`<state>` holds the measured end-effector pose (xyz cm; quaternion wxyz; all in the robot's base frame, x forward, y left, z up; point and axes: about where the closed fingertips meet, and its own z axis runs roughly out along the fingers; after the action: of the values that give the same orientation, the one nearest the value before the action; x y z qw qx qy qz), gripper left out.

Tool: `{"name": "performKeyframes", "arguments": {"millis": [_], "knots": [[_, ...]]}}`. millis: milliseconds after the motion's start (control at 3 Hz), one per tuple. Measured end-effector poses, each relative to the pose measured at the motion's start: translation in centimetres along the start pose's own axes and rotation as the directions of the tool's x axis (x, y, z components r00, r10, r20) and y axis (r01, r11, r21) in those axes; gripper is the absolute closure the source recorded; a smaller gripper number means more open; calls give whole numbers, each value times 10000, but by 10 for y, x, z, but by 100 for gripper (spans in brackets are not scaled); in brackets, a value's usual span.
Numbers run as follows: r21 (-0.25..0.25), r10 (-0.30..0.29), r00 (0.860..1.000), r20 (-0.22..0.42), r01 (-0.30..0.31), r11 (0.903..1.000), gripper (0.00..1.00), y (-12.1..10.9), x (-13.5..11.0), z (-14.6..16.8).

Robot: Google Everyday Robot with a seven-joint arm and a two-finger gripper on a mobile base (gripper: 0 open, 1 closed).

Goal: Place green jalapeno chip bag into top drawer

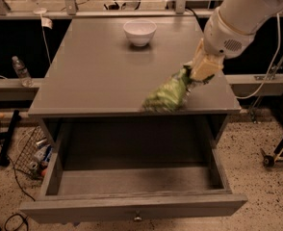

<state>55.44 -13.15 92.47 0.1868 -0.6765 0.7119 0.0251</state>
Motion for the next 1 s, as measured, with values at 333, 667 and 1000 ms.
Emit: {"name": "performKeyframes", "arguments": {"millis": [333,667,1000], "knots": [[-876,154,9974,-706,-216,9959,100,60,1,-24],[-1765,700,9931,-936,-857,9806,100,106,3,-28],[-2322,2063,9719,-1131,-2277,9456,100,142,7,6]]}}
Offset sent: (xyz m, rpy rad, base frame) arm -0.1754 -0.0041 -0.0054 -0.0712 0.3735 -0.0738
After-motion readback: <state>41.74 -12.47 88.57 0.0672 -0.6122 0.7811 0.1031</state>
